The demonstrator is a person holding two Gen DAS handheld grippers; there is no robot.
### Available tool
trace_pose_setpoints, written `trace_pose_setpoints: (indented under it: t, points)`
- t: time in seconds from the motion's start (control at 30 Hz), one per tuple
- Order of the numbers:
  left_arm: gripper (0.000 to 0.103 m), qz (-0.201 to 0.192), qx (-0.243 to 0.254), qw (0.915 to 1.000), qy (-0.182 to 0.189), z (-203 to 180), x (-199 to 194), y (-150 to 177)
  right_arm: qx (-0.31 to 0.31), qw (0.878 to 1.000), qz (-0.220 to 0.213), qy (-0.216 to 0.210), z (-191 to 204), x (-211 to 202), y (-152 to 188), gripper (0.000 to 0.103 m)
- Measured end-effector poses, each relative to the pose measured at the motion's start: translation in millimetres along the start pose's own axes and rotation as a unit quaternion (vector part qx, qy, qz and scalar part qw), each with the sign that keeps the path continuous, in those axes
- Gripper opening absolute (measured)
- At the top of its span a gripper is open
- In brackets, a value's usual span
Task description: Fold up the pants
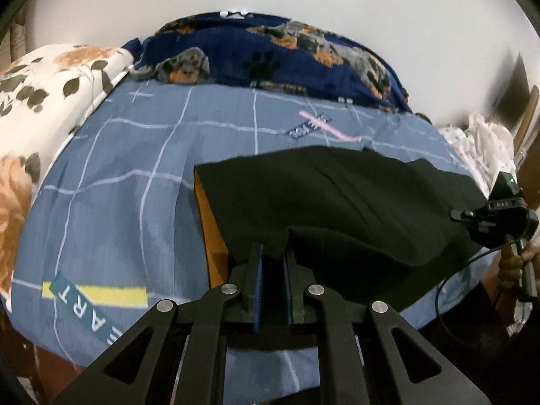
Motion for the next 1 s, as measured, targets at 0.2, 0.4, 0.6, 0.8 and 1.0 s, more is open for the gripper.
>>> trace_pose_setpoints:
  t: [0.2, 0.4, 0.6, 0.8, 1.0]
  points:
    - [0.011, 0.011, 0.012, 0.9998, -0.012, -1.8, 0.7, 20.5, 0.035, 0.999, 0.017, 0.004, -27.5, 3.3, 25.9, 0.005]
    - [0.013, 0.015, 0.020, 0.9993, -0.029, 4.7, 2.9, 34.5, 0.050, 0.998, 0.028, 0.007, -36.1, 10.2, 38.3, 0.005]
    - [0.064, 0.016, 0.017, 0.9954, -0.093, 22.8, -2.7, 41.6, 0.051, 0.998, 0.033, 0.009, -40.6, 17.3, 43.1, 0.004]
    - [0.073, -0.043, -0.011, 0.9875, -0.151, 40.1, -42.1, 21.7, 0.056, 0.998, 0.031, -0.003, -41.9, 19.3, 44.0, 0.004]
    - [0.073, -0.082, 0.056, 0.9925, -0.071, -41.7, -45.2, -16.9, 0.043, 0.999, 0.029, -0.002, -40.2, 20.0, 43.9, 0.004]
Point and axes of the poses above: each gripper's, at about its wrist camera, not at the fingertips, and x roughly the way its jaws point, z to its left, y to its underside, the point moved 6 cm from there along x, roughly the way its jaws point
